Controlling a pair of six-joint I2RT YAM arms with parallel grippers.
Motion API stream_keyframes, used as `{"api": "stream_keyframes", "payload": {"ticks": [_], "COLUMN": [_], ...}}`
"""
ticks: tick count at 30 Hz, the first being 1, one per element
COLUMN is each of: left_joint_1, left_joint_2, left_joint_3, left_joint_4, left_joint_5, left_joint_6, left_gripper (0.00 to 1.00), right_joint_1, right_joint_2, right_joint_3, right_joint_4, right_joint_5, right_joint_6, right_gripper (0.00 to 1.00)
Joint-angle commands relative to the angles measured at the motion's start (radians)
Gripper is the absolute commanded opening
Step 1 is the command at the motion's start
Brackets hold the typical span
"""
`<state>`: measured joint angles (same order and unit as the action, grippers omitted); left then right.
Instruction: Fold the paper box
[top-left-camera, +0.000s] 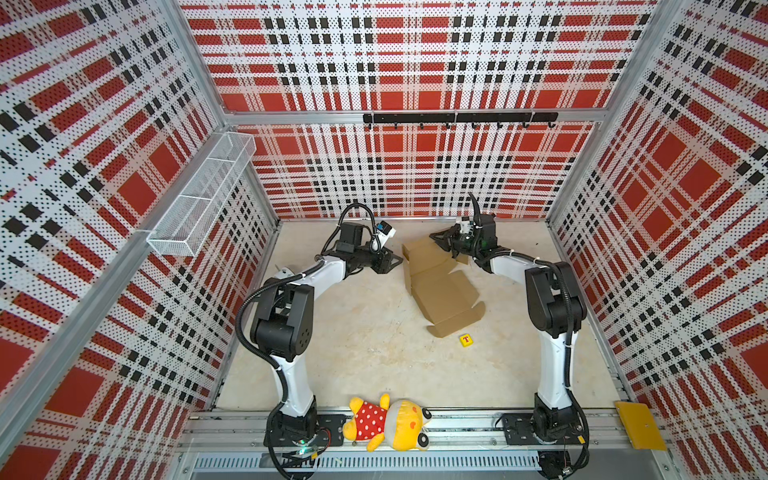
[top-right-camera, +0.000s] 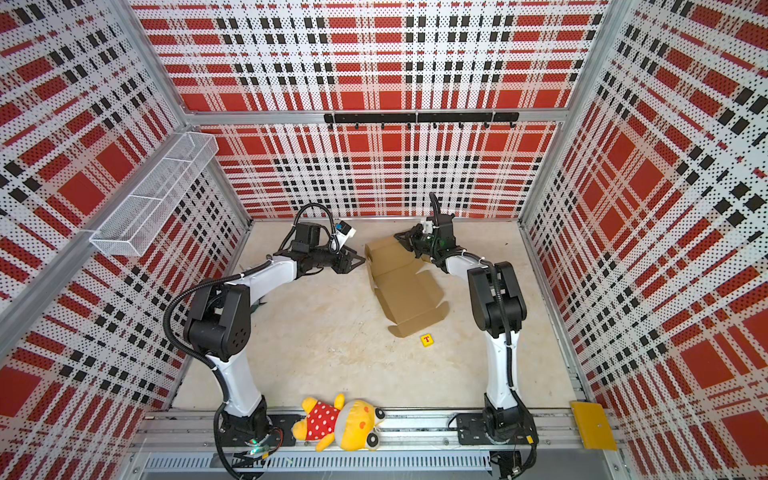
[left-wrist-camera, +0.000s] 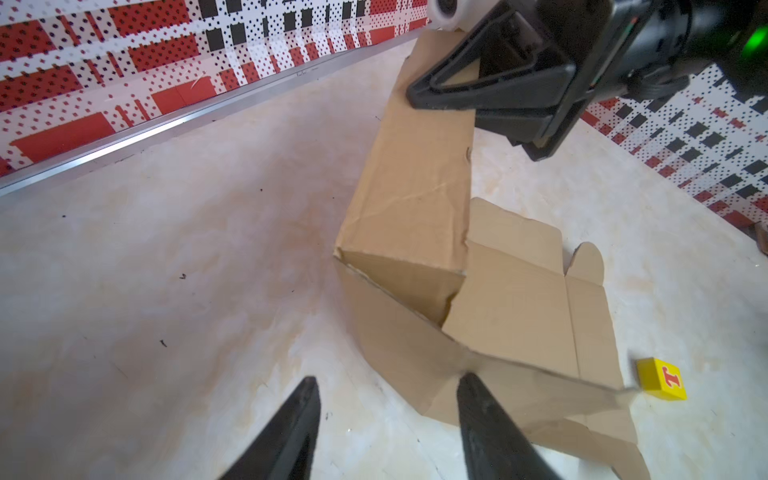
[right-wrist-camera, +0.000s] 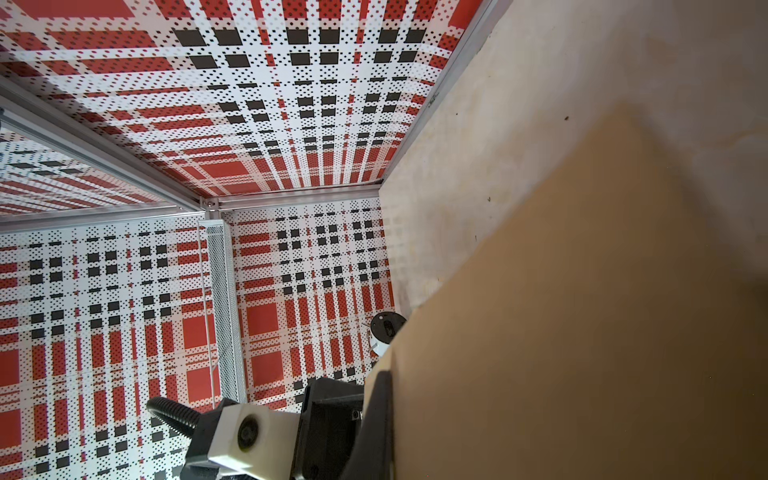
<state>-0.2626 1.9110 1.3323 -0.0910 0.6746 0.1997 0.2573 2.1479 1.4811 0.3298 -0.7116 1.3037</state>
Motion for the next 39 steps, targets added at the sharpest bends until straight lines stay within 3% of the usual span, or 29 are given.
{"api": "stream_keyframes", "payload": {"ticks": [1,9,17,30,39], "left_joint_1": [-0.025,-0.082,-0.118,-0.148,-0.187], "left_joint_2": [0.023,0.044,0.071,0.057,0.065], "left_joint_3": [0.023,0.021,0.016,-0.022,-0.031], "left_joint_4": [0.036,0.044,0.135,0.249,0.306], "left_joint_5": [-0.003,-0.025,-0.103,-0.201,-0.233], "left_joint_6": [-0.043,-0.066,-0.275,-0.479,-0.471], "left_gripper": [0.57,0.62,0.6,0.57,0.59], "right_joint_1": [-0.005,-0.016,-0.024,-0.02,-0.02], "right_joint_2": [0.05,0.069,0.076,0.073,0.059], "right_joint_3": [0.005,0.023,0.024,0.01,-0.021], "right_joint_4": [-0.04,-0.067,-0.072,-0.062,-0.033], "right_joint_5": [0.0,-0.003,0.004,0.007,0.013], "right_joint_6": [-0.007,-0.003,0.006,0.009,0.02], "right_gripper": [0.0,0.0,0.0,0.0,0.0]}}
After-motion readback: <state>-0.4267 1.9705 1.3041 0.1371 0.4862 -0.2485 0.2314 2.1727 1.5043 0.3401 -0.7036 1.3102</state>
